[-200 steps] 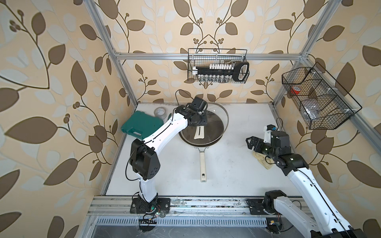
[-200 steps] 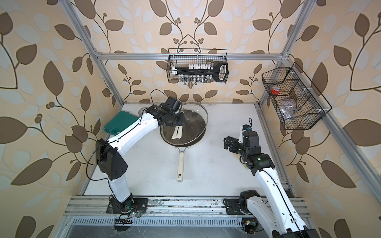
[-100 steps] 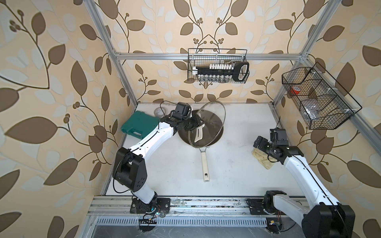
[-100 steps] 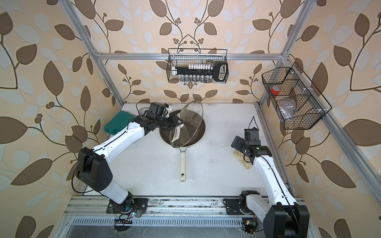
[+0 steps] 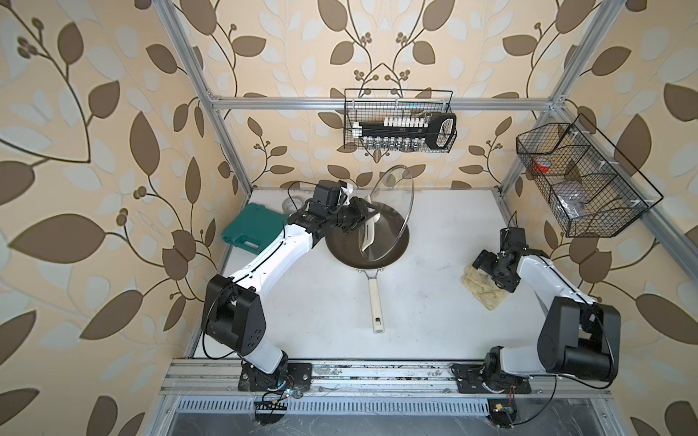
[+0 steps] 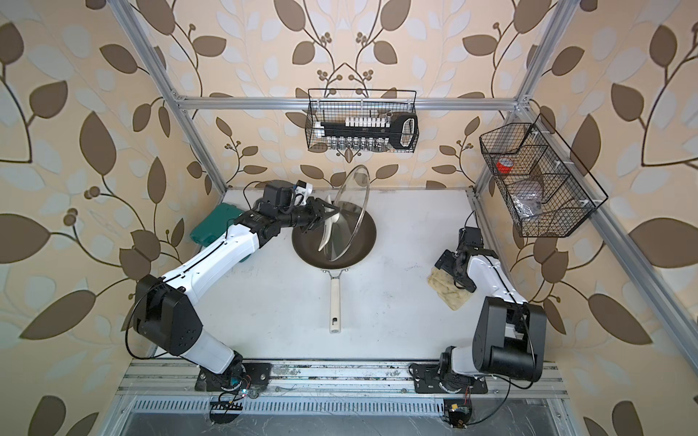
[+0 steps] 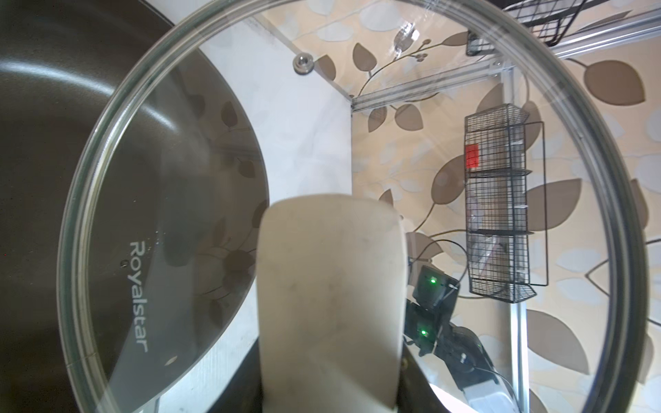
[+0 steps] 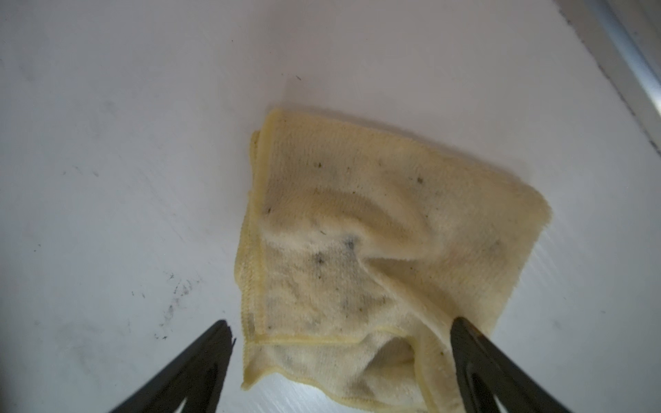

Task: Wipe the pot lid with a cloth
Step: Pick up the cleaning item at the center of the board.

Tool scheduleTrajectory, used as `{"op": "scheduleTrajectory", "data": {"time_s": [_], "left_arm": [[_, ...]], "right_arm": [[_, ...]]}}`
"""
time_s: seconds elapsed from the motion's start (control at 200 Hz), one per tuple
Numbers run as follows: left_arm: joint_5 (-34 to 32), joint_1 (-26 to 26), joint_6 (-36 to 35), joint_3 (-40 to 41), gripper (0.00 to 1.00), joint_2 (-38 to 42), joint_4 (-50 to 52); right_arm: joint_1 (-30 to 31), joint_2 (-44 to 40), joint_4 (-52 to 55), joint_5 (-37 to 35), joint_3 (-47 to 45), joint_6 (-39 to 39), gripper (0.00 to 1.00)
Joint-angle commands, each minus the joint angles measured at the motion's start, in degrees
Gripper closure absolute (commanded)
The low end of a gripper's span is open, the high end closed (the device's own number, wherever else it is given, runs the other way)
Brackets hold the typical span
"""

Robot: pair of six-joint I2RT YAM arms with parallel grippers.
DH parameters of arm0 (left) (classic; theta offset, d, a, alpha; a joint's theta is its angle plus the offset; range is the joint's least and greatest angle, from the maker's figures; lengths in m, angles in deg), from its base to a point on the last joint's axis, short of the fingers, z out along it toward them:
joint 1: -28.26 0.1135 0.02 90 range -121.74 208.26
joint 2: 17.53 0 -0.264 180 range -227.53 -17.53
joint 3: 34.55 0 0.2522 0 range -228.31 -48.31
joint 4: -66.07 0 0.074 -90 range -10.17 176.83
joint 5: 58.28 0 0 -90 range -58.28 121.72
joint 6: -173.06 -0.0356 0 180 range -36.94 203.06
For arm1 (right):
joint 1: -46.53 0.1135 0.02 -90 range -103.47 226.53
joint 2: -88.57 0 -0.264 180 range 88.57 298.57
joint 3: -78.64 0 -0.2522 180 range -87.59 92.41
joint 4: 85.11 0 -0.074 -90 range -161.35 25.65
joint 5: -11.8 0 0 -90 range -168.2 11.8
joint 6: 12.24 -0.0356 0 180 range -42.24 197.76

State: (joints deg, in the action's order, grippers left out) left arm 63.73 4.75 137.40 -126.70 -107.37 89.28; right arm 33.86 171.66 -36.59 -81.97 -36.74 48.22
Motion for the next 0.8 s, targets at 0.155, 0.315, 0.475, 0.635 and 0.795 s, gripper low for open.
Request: {"op": "scheduleTrajectory", "data": {"time_s": [0.155, 0.315, 0.475, 0.635, 0.795], "left_arm": [[6.11, 0.3, 2.08, -3.22, 1.0, 5.99, -18.34], [7.18, 0.39, 2.49, -4.08, 1.0, 5.21, -19.16], [8.05, 0.39, 3.1, -3.02, 1.0, 5.2, -22.22], [6.42, 0.63, 5.63, -2.88, 1.0, 5.13, -19.74], [8.86, 1.42, 10.56, -2.19, 1.0, 3.83, -21.17]], "right_arm": [[-0.17, 7.11, 0.7, 1.41, 0.34, 1.63, 0.1], [-0.17, 10.67, 0.15, 3.7, -0.33, 1.59, 0.28], [-0.17, 10.6, -0.08, 5.73, -1.48, 1.51, 0.71], [-0.17, 8.26, -1.11, 9.43, -2.12, 2.1, 1.0], [-0.17, 2.18, -3.74, 14.67, -2.86, 2.15, 1.0]]}}
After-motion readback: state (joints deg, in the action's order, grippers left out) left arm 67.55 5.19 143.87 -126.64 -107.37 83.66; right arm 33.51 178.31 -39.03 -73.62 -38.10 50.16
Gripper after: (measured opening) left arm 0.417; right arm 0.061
